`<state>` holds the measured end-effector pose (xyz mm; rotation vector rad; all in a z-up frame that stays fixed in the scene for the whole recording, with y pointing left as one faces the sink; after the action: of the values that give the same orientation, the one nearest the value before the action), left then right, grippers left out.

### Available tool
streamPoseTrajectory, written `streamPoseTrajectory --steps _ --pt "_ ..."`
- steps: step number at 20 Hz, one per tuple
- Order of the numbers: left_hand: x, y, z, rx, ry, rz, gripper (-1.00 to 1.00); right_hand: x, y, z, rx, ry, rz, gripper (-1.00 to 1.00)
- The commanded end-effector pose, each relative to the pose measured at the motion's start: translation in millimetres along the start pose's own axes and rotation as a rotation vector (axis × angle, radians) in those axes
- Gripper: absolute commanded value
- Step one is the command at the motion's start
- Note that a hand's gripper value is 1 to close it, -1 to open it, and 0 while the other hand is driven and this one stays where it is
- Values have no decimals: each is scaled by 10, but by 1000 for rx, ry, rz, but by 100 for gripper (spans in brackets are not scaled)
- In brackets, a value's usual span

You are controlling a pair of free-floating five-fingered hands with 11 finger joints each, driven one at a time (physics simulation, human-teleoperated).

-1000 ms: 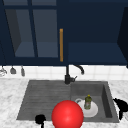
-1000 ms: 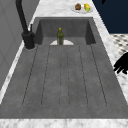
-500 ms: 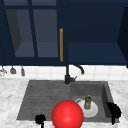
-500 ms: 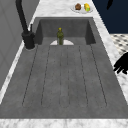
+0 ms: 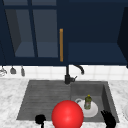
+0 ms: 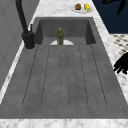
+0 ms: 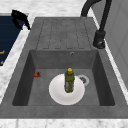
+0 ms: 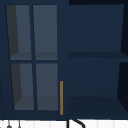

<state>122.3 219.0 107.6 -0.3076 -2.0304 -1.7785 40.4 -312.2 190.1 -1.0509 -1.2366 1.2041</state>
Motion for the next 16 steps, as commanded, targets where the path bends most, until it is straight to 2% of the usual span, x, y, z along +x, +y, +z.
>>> streamPoseTrajectory --steps 1,3,9,16 --pt "0 0 0 0 0 0 0 196 130 223 -4 -21 26 -100" --pt "0 0 0 0 0 0 0 270 150 241 -10 -23 36 -100" --pt "0 0 0 0 0 0 0 420 232 489 -24 -24 13 -100" --pt "0 0 0 0 0 0 0 503 236 444 8 -23 8 -100"
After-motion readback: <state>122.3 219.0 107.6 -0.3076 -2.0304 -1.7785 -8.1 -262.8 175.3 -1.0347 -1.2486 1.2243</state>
